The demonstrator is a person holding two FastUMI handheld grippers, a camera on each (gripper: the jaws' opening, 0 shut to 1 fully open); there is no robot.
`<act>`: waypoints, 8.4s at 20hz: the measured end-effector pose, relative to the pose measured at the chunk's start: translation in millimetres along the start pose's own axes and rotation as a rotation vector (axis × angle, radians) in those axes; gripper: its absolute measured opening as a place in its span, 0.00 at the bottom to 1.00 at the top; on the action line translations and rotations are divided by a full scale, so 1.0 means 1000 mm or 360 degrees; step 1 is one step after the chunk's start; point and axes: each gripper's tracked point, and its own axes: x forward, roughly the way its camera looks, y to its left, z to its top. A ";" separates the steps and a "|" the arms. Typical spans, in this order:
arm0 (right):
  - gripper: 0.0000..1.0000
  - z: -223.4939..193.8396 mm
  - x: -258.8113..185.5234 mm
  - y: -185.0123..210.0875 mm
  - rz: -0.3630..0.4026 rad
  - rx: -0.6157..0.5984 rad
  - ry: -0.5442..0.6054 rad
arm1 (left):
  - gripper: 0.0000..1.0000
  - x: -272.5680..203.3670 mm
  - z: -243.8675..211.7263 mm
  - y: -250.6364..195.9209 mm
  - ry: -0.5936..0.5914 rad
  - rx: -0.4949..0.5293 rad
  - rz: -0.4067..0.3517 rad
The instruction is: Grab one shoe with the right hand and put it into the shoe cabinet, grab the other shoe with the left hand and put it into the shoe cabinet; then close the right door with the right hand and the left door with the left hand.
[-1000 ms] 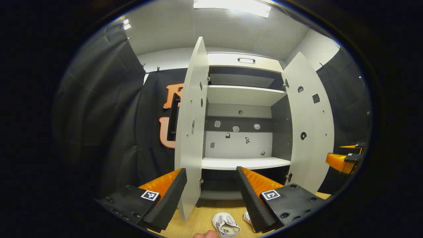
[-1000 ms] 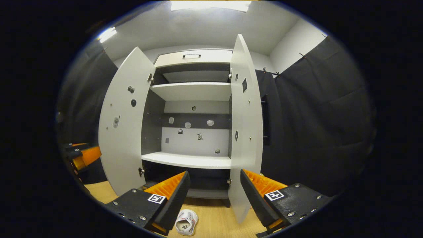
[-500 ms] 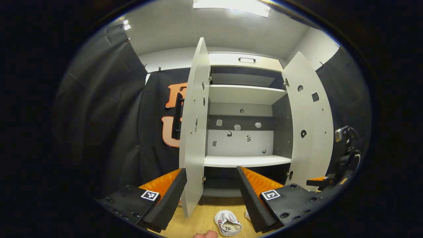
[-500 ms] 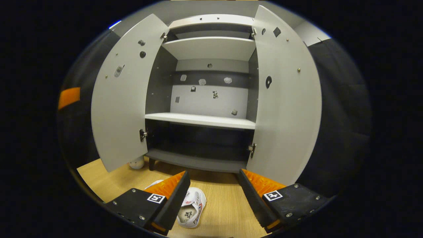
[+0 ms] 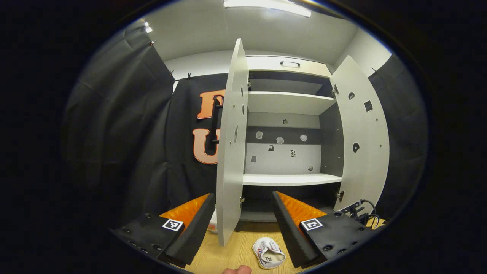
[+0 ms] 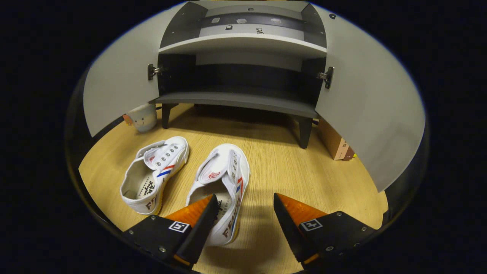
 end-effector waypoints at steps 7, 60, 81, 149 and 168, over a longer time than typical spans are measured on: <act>0.81 0.013 0.050 0.001 0.0024 -0.0001 -0.0001 | 0.96 0.006 -0.009 0.004 0.0047 -0.0028 0.0001; 0.01 0.464 0.076 -0.108 -0.0448 0.0548 -0.0340 | 0.96 0.020 -0.035 -0.050 0.0096 -0.0059 -0.0245; 0.93 0.453 -0.139 -0.062 -0.0031 0.0156 -0.1027 | 0.96 0.034 -0.031 -0.060 0.0070 -0.0093 -0.0145; 0.94 0.263 -0.226 -0.016 -0.0133 0.0008 -0.1242 | 0.12 0.071 -0.209 -0.058 0.0833 -0.0018 -0.0166; 0.94 0.252 -0.255 -0.070 -0.0296 0.0118 -0.1243 | 0.12 0.304 -0.030 -0.102 0.0473 0.0110 -0.0179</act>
